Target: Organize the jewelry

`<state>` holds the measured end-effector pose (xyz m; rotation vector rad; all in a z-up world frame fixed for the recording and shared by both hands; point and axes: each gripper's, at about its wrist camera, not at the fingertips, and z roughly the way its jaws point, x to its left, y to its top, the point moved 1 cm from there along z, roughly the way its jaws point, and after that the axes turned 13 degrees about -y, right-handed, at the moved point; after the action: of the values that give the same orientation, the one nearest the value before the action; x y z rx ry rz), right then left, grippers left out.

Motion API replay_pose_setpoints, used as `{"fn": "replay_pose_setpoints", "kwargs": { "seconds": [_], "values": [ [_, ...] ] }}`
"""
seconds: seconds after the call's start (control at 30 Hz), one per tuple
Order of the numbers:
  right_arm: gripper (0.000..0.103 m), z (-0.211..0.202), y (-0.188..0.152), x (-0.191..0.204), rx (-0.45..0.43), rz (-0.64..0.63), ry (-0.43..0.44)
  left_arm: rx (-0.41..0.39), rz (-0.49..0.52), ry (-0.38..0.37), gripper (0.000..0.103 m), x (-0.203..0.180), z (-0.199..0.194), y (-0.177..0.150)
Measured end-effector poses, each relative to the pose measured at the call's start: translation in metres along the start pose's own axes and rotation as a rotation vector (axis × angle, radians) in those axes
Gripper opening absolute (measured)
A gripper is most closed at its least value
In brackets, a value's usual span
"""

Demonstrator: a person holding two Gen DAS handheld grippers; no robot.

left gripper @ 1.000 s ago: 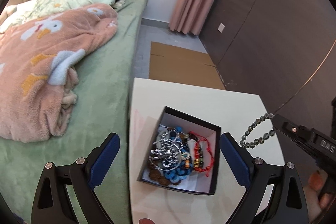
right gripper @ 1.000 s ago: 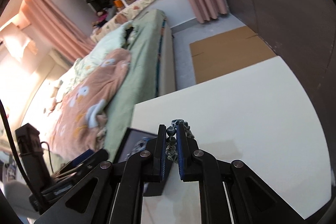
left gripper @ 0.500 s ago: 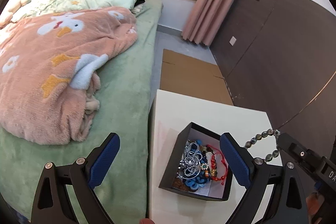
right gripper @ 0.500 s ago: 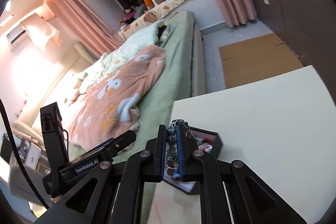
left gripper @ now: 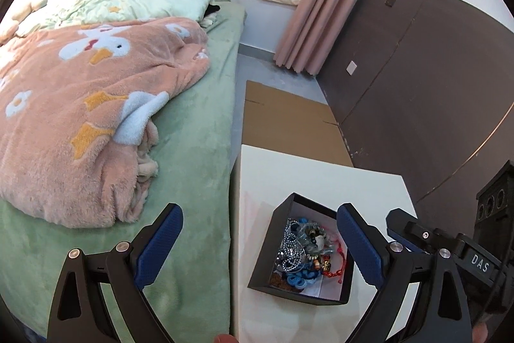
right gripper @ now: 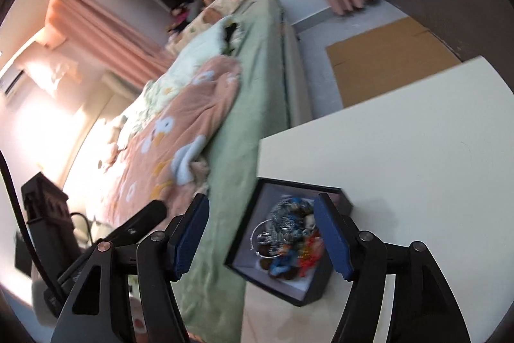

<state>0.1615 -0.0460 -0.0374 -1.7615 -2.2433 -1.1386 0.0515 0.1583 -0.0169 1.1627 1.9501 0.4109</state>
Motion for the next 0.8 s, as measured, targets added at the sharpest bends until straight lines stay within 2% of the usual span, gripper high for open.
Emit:
{"fn": "replay_pose_setpoints", "kwargs": {
  "seconds": [0.23, 0.43, 0.5, 0.57, 0.67, 0.8],
  "values": [
    [0.068, -0.021, 0.004, -0.026, -0.025, 0.017, -0.074, 0.01, 0.032, -0.004, 0.097, -0.013, 0.0, -0.008],
    [0.069, -0.039, 0.001, -0.041, 0.009, 0.009, -0.057, 0.024, 0.081, -0.009, 0.097, -0.032, 0.006, -0.018],
    [0.075, -0.049, -0.002, -0.047, -0.001, 0.002, -0.069, 0.029, 0.098, -0.013, 0.097, -0.038, 0.007, -0.021],
    [0.086, -0.059, -0.005, -0.054, -0.018, 0.006, -0.086, 0.029, 0.108, -0.022, 0.097, -0.045, 0.007, -0.026],
    [0.09, -0.072, -0.007, -0.066, -0.031, 0.019, -0.106, 0.026, 0.134, -0.028, 0.097, -0.054, 0.005, -0.034],
    [0.092, -0.081, -0.01, -0.073, -0.042, -0.001, -0.18, 0.029, 0.177, -0.028, 0.097, -0.068, 0.004, -0.046]
  ]
}}
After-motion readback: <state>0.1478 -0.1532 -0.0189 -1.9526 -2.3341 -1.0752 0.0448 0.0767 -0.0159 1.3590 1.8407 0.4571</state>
